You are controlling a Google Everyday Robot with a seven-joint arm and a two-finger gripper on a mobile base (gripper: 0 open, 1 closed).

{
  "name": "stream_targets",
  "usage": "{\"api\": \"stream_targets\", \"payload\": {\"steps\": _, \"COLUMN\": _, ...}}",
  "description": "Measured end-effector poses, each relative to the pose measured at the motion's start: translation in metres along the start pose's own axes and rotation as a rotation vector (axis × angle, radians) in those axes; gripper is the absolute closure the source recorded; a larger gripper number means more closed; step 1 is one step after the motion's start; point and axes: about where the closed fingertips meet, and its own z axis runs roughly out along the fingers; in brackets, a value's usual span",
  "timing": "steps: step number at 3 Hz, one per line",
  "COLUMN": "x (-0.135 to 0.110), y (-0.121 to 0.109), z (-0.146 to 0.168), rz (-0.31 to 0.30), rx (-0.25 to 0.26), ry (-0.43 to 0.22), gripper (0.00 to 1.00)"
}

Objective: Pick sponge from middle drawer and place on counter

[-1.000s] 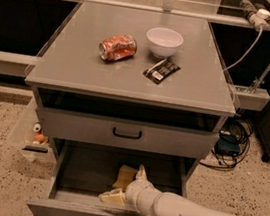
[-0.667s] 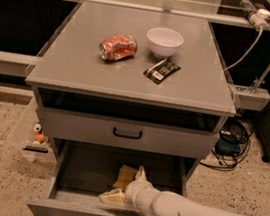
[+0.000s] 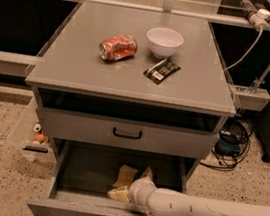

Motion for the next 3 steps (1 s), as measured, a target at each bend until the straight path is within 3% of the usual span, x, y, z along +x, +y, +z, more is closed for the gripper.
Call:
{"api": "stream_targets", "payload": {"steps": 1, "x": 0.018, "y": -0.018, "z": 0.014, "rz": -0.016, "rx": 0.048, "ry": 0.051, "gripper": 0.0}}
{"api": "stream_targets", "payload": {"steps": 2, "x": 0.032, "y": -0.03, "z": 0.029, "rz": 0.005, "rx": 0.05, "ry": 0.079, "gripper": 0.0}}
{"api": "stream_targets", "payload": {"steps": 3, "x": 0.023, "y": -0.024, "z": 0.045, "rz": 0.113, "rx": -0.011, "ry": 0.042, "gripper": 0.0}}
